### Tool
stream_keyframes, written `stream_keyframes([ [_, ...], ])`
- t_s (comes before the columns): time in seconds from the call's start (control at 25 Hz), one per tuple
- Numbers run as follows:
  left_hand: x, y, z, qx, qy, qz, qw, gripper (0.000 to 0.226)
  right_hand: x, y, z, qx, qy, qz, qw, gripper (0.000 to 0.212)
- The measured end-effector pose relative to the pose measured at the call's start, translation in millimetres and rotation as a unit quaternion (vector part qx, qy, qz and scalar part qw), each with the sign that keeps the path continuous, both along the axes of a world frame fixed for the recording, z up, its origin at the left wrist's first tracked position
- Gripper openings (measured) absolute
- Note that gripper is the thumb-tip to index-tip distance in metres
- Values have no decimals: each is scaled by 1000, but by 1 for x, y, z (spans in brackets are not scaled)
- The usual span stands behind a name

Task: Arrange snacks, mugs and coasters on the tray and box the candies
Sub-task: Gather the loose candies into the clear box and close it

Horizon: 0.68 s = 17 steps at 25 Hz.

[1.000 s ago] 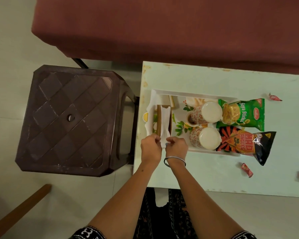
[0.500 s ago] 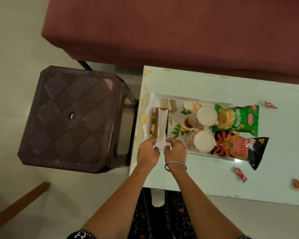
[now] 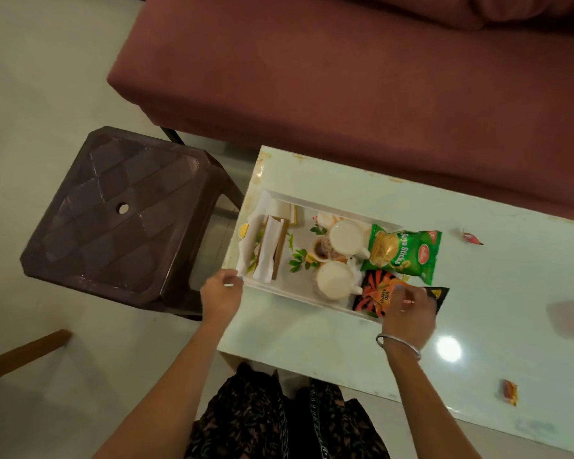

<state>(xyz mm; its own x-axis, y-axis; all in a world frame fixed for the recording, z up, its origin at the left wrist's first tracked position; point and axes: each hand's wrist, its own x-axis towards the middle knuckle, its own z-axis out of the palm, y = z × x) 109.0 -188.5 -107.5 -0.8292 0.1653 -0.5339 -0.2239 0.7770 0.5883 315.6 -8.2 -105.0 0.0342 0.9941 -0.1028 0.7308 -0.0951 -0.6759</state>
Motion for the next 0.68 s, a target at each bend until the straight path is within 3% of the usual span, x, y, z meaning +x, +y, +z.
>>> stream_keyframes([
  [0.12, -12, 7, -3, 2, -7, 26, 1000, 21, 36, 44, 1, -26, 0, -109, 994, 27],
  [0.24, -28, 16, -13, -1, -19, 41, 999, 20, 71, 84, -20, -139, 31, -188, 972, 26],
  [0.36, -44, 28, -22, -24, -13, 48, 999, 23, 90, 107, -45, -300, 156, -206, 918, 23],
  [0.44, -53, 36, -26, -44, -5, 40, 998, 26, 88, 113, -57, -335, 209, -250, 884, 25],
  [0.6, -74, 47, -46, -70, -18, -14, 997, 34, 82, 115, -76, -397, 217, -254, 855, 11],
  [0.68, -81, 52, -57, -82, -34, -24, 996, 38, 83, 116, -85, -445, 210, -244, 836, 14],
])
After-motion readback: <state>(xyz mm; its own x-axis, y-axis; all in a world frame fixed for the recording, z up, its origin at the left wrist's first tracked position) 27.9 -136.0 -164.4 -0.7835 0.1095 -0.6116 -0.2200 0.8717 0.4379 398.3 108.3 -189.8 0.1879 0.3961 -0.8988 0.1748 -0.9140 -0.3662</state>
